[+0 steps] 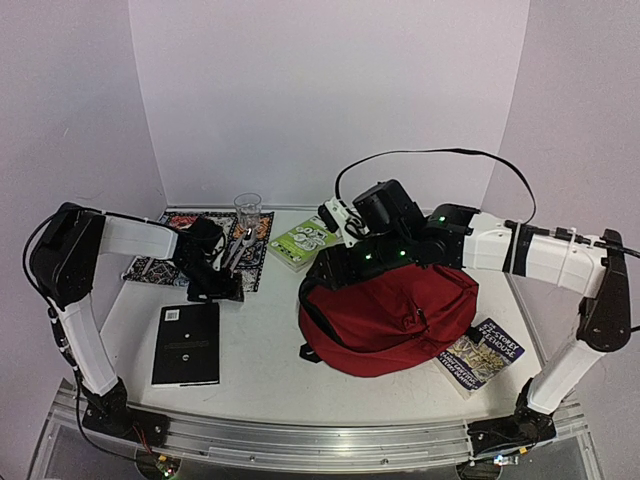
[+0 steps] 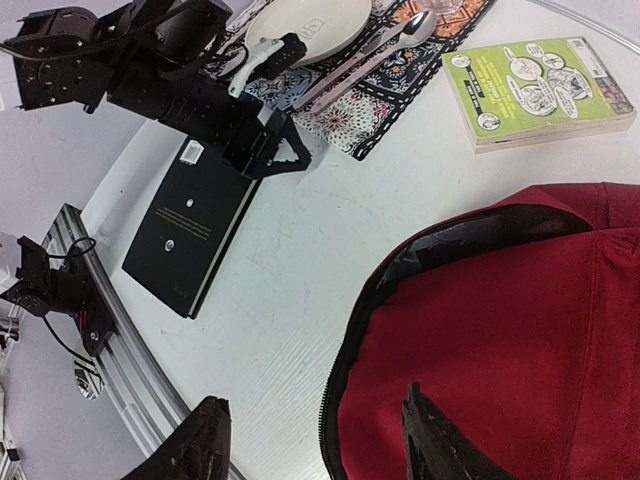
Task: Pack the student bag
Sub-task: Adjust the book at the center of the board.
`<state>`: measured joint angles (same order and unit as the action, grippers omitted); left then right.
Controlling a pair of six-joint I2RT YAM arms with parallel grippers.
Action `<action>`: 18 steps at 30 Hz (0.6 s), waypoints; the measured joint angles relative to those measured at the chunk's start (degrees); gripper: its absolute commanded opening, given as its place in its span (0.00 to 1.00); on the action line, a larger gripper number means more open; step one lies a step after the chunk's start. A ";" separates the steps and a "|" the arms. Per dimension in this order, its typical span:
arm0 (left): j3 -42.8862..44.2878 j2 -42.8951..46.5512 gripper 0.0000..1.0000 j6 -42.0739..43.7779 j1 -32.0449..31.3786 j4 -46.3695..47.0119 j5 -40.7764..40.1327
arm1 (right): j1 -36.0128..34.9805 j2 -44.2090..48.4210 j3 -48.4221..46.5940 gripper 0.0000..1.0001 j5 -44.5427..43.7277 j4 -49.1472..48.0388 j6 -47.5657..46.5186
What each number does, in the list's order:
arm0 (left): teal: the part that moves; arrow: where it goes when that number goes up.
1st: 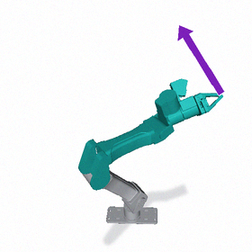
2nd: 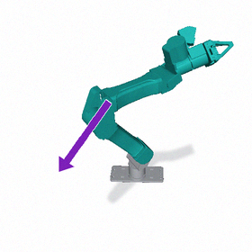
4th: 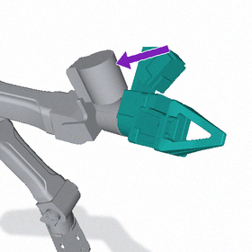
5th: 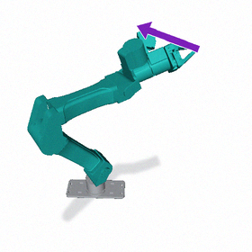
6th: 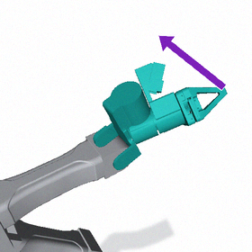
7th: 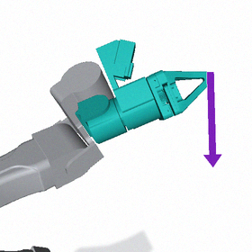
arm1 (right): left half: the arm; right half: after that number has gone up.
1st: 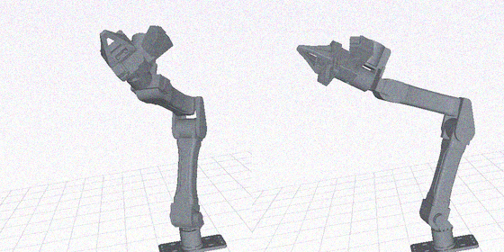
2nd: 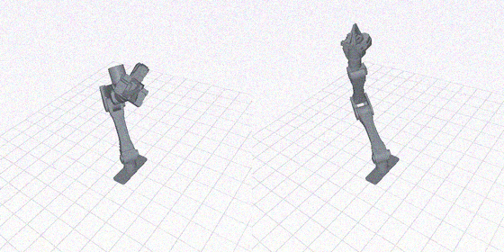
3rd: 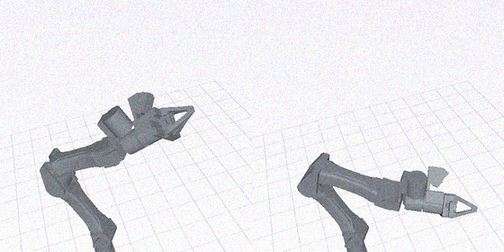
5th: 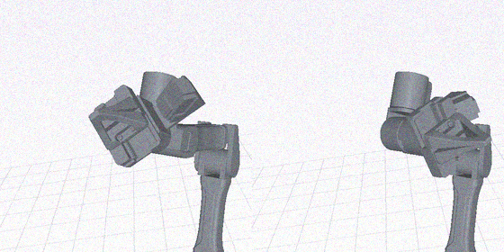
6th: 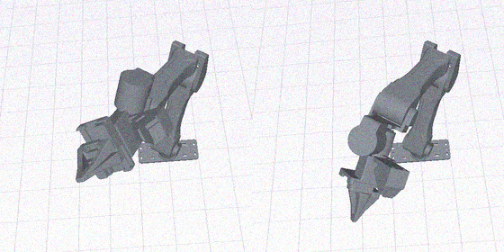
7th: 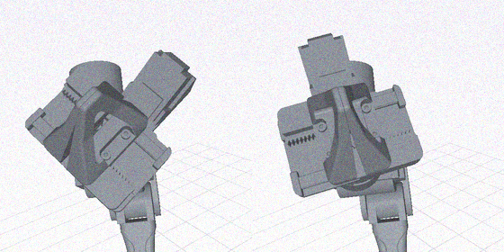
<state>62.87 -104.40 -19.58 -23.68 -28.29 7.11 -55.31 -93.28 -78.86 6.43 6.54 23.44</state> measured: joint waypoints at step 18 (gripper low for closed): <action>-8.79 19.26 0.98 -14.15 5.88 -2.81 -4.45 | -1.08 -4.80 -1.89 0.65 2.28 -2.27 3.88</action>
<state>54.08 -85.14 -33.73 -17.80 -31.10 2.66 -56.38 -98.08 -80.75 8.70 4.27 27.32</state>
